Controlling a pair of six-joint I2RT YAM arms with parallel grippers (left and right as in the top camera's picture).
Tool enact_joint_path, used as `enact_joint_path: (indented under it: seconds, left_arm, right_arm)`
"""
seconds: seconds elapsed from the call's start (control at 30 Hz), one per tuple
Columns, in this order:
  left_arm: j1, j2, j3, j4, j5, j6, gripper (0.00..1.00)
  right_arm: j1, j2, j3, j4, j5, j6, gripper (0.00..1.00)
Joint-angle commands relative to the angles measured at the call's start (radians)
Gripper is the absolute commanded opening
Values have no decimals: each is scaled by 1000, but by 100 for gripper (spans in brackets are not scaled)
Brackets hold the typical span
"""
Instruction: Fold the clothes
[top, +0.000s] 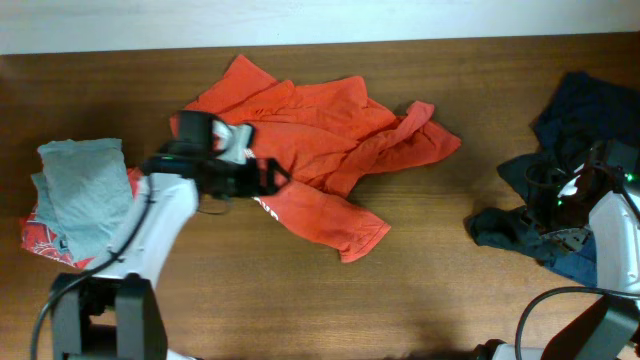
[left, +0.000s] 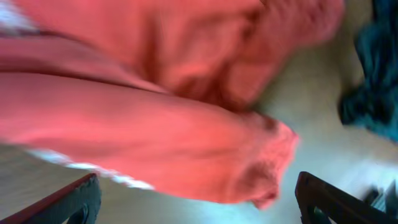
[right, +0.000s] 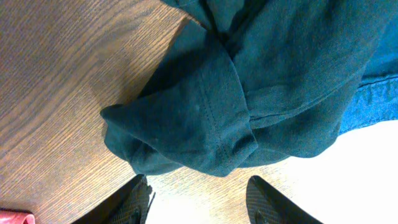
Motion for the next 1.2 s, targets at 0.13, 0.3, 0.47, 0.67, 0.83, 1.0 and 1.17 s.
enact_joint_path:
  seconds: [0.13,0.3,0.47,0.67,0.83,1.0,1.17]
  left_arm:
    - [-286,20,1,25,-321,-295,99]
    - [-399,121,1,195,-337,-513,99]
    - [-428,228,1,292,-364,-539,84]
    - [-427,252,2,285,-363,-539,70]
    - [-427,251,2,277,-363,-538,1]
    - [-420,245,2,245,-371,-534,0]
    - [-419,245,2,230,-367,-535,51]
  right_arm:
    - [-1,2,-5,0,-6,12,55]
    - [-1,2,-5,0,-21,11,56]
    - [-1,2,-5,0,-21,11,56]
    - [-1,2,-5,1,-21,11,56]
    - [-1,2,-5,2,-21,11,56]
    - [-1,2,-5,4,-21,11,56]
    - [-1,2,-5,4,-21,11,56]
